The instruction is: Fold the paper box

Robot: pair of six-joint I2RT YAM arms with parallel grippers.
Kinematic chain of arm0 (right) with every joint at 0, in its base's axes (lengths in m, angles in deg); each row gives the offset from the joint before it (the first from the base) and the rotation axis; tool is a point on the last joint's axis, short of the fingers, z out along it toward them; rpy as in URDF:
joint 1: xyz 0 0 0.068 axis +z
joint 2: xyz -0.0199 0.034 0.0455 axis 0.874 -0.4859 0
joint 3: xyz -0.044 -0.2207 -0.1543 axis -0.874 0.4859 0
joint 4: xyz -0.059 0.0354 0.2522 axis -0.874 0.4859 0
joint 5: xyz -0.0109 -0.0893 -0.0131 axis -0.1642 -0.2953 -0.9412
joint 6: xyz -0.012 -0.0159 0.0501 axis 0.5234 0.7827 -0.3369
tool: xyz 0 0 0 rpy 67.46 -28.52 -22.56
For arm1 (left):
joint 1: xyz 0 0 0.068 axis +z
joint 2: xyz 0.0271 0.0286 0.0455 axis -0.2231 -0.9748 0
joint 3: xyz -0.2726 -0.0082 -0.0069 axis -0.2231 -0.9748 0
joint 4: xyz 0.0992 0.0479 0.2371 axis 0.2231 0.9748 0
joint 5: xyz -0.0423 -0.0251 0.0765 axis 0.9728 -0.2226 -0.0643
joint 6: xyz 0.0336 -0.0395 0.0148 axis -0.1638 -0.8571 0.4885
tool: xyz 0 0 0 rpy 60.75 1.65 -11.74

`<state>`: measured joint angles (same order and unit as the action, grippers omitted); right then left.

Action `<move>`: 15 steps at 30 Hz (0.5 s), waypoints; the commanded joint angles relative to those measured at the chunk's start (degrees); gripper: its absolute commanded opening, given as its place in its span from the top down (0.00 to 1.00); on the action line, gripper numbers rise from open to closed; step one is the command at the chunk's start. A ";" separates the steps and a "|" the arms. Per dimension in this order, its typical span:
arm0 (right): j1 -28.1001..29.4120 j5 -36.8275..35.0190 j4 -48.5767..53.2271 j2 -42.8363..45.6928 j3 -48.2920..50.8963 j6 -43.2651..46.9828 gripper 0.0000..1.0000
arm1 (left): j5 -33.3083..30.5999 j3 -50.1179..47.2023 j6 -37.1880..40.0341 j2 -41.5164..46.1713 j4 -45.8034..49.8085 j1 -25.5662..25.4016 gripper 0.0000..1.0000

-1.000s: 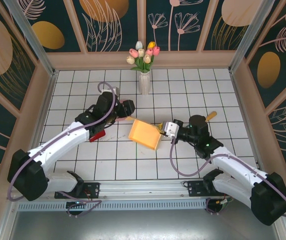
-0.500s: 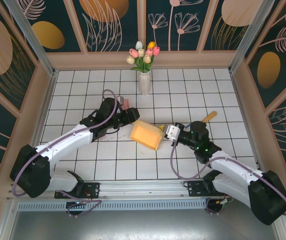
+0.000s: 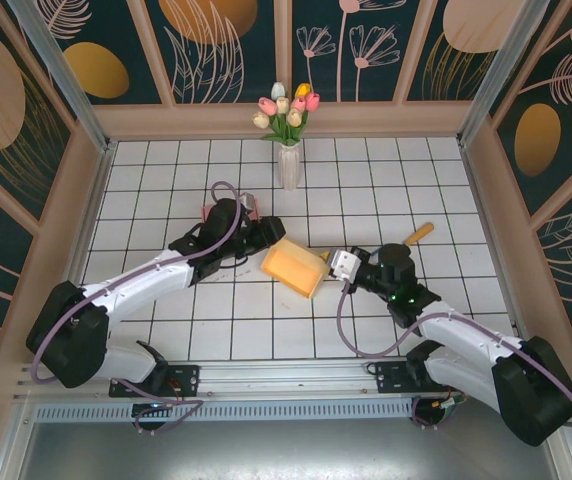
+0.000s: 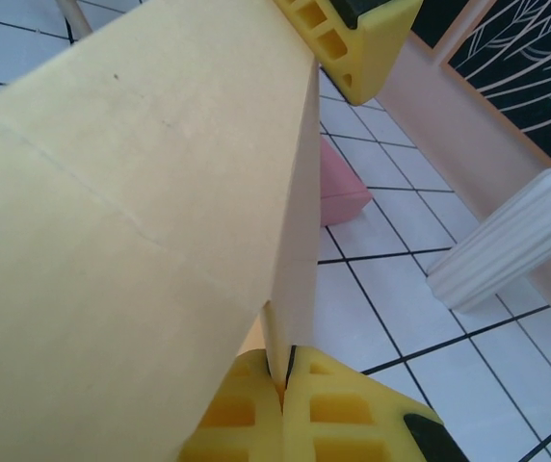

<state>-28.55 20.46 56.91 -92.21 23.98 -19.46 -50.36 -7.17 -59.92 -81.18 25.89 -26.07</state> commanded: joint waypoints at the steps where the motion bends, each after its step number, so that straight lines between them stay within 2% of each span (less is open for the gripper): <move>1: 0.99 -1.44 -0.23 -0.81 -0.52 1.04 0.94 | 0.82 -2.29 1.13 -0.85 -1.44 -1.89 0.51; 5: 1.94 -3.85 2.32 -2.25 -1.70 2.16 0.85 | -1.20 -4.24 1.34 -0.74 -2.09 -2.25 0.54; 11: 2.90 -8.78 12.51 -3.97 -7.11 3.59 0.83 | -3.18 -8.71 1.09 0.39 -4.74 -2.69 0.59; 15: 4.69 -11.34 19.80 -5.20 -11.13 5.40 0.76 | -3.94 -10.61 2.05 0.55 -5.28 -2.76 0.59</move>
<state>-24.75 13.35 73.26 -97.15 17.88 -15.31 -54.41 -15.49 -60.91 -81.15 19.38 -27.73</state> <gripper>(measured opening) 0.227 0.437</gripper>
